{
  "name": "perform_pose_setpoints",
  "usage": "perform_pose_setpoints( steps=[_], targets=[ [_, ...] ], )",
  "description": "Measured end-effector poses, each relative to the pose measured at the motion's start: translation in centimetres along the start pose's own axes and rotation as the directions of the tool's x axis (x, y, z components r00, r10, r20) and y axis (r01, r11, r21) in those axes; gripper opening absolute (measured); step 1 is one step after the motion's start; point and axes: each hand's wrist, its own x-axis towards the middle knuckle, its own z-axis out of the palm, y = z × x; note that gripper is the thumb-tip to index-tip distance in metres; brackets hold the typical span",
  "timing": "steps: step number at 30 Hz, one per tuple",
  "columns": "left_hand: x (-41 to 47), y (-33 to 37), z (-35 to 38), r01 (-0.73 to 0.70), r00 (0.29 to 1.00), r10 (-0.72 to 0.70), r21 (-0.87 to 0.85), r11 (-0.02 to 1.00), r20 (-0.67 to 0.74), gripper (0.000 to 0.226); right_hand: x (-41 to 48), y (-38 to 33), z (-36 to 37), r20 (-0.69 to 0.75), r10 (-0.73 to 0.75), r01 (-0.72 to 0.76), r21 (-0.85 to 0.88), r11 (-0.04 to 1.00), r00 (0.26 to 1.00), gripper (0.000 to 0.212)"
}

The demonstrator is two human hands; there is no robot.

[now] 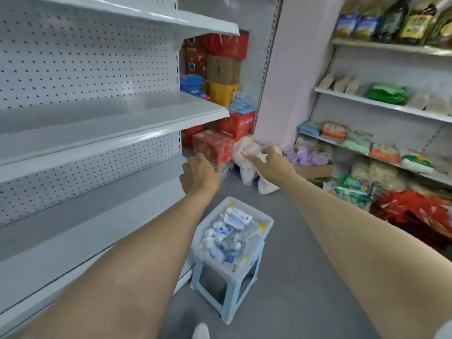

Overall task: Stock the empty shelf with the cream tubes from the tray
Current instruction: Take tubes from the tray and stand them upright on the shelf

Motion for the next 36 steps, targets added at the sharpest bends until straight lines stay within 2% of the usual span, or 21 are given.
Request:
perform_pose_setpoints(
  steps=[4,7,11,14,17,20,24,26,27,29,32,34,36],
  targets=[
    [5.1,-1.8,8.7,0.040,0.988,-0.041,0.005,0.999,0.147,0.057,7.3,4.2,5.4,0.093,0.096,-0.096,-0.010,0.995,0.991,0.061],
    [8.8,-3.7,15.8,0.100,0.959,-0.091,-0.021,0.995,0.269,0.054,12.5,7.8,10.3,0.213,0.166,-0.150,-0.089,0.985,0.963,0.054],
    [11.3,-7.4,24.4,0.138,0.866,-0.138,0.037,0.990,0.481,0.064,16.3,13.1,17.8,0.389,0.329,-0.267,-0.205,0.942,0.860,0.052],
    [11.7,-10.0,29.3,0.172,0.802,-0.187,0.082,0.982,0.567,0.061,17.6,17.7,23.3,0.507,0.419,-0.312,-0.286,0.906,0.753,0.052],
    [10.9,-12.1,33.1,0.246,0.714,-0.263,0.120,0.962,0.649,0.052,17.5,20.9,27.0,0.623,0.473,-0.313,-0.356,0.880,0.623,0.051],
    [10.0,-14.1,36.7,0.264,0.633,-0.317,0.189,0.946,0.706,0.048,18.1,23.6,30.2,0.673,0.529,-0.352,-0.396,0.848,0.517,0.050],
    [9.1,-16.3,40.7,0.327,0.410,-0.414,0.293,0.899,0.813,0.041,19.1,27.2,35.5,0.724,0.568,-0.405,-0.419,0.813,0.391,0.059],
    [8.1,-17.4,43.0,0.460,0.262,-0.486,0.336,0.822,0.834,0.039,19.3,28.7,37.7,0.762,0.567,-0.383,-0.445,0.809,0.312,0.067],
    [7.2,-18.2,44.3,0.457,0.211,-0.508,0.375,0.806,0.835,0.047,19.5,29.2,38.6,0.780,0.565,-0.375,-0.456,0.807,0.269,0.069],
    [5.5,-17.9,45.7,0.551,0.131,-0.578,0.426,0.718,0.805,0.050,19.7,30.1,40.1,0.808,0.557,-0.375,-0.464,0.803,0.193,0.067],
    [3.8,-16.9,47.5,0.667,0.084,-0.689,0.473,0.575,0.720,0.069,20.2,31.0,41.7,0.839,0.532,-0.459,-0.431,0.777,0.113,0.067],
    [3.0,-16.4,48.8,0.719,0.031,-0.724,0.487,0.495,0.689,0.067,20.6,32.0,42.6,0.849,0.529,-0.608,-0.414,0.678,0.012,0.080],
    [2.7,-16.0,49.7,0.799,0.006,-0.758,0.452,0.396,0.652,0.068,21.3,32.9,43.5,0.862,0.501,-0.691,-0.412,0.594,-0.083,0.092]
  ],
)
